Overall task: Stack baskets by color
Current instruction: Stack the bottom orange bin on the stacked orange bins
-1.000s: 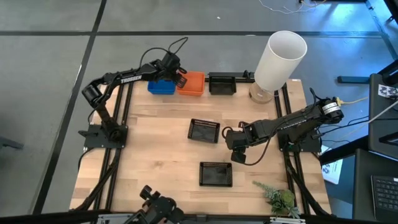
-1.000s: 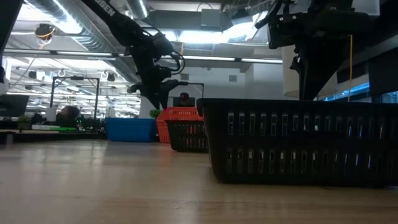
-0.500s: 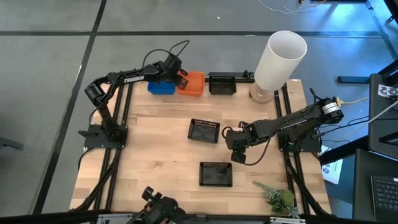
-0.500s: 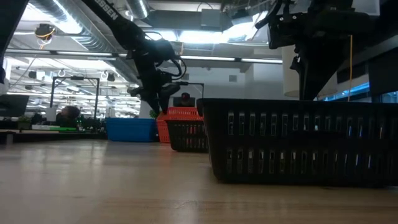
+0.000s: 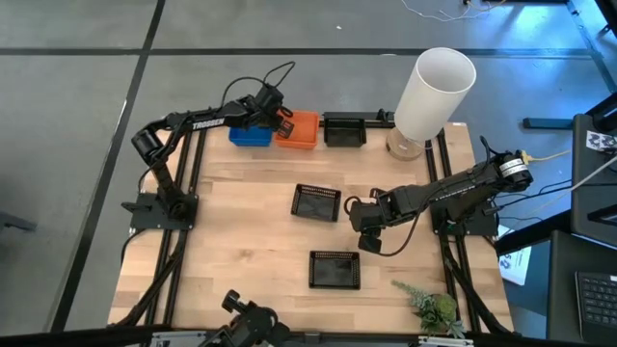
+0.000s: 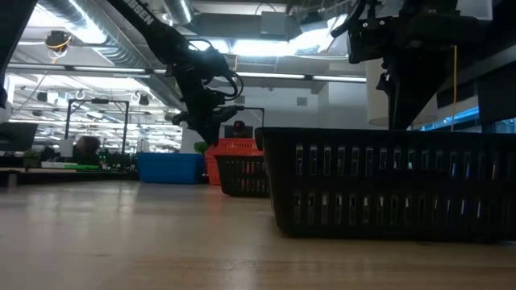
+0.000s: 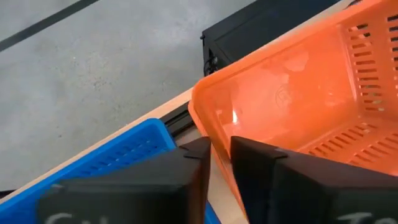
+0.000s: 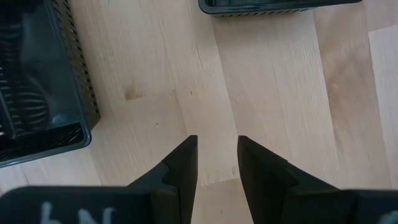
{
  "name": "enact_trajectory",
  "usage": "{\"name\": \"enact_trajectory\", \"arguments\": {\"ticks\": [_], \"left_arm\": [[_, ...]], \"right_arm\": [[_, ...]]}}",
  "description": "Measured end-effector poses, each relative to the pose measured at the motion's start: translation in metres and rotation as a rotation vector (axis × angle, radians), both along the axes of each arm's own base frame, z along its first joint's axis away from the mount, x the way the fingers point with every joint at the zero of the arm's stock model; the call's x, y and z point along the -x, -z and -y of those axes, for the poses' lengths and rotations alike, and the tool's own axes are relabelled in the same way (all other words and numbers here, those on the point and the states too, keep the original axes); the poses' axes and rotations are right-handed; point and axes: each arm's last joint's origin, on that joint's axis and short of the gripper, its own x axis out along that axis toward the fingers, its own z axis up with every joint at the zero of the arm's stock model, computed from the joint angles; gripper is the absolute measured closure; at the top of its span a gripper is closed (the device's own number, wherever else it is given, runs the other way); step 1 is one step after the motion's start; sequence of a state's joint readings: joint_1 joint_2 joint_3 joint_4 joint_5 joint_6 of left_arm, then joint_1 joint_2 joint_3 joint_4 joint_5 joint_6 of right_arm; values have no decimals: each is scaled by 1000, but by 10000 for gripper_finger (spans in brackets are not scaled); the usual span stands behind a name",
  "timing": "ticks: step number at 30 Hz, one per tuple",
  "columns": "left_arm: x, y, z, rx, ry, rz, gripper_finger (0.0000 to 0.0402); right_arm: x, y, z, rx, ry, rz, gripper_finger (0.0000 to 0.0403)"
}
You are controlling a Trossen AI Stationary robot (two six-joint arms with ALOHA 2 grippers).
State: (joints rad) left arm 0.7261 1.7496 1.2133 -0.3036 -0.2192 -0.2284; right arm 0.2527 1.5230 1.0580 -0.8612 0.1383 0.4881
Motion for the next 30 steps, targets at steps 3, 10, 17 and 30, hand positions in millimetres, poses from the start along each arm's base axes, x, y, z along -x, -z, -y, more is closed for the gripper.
{"name": "enact_trajectory", "arguments": {"ticks": [3, 10, 17, 30], "left_arm": [[-1, -1, 0, -6, 2, 7, 382], [-2, -2, 0, -10, 4, 24, 398], [-9, -16, -4, -19, 27, 111, 400], [-8, -102, 0, 106, 11, 69, 401]], "right_arm": [[0, 0, 0, 0, 0, 0, 289], [0, 0, 0, 0, 0, 0, 289], [0, 0, 0, 0, 0, 0, 289], [0, 0, 0, 0, 0, 0, 289]]}}
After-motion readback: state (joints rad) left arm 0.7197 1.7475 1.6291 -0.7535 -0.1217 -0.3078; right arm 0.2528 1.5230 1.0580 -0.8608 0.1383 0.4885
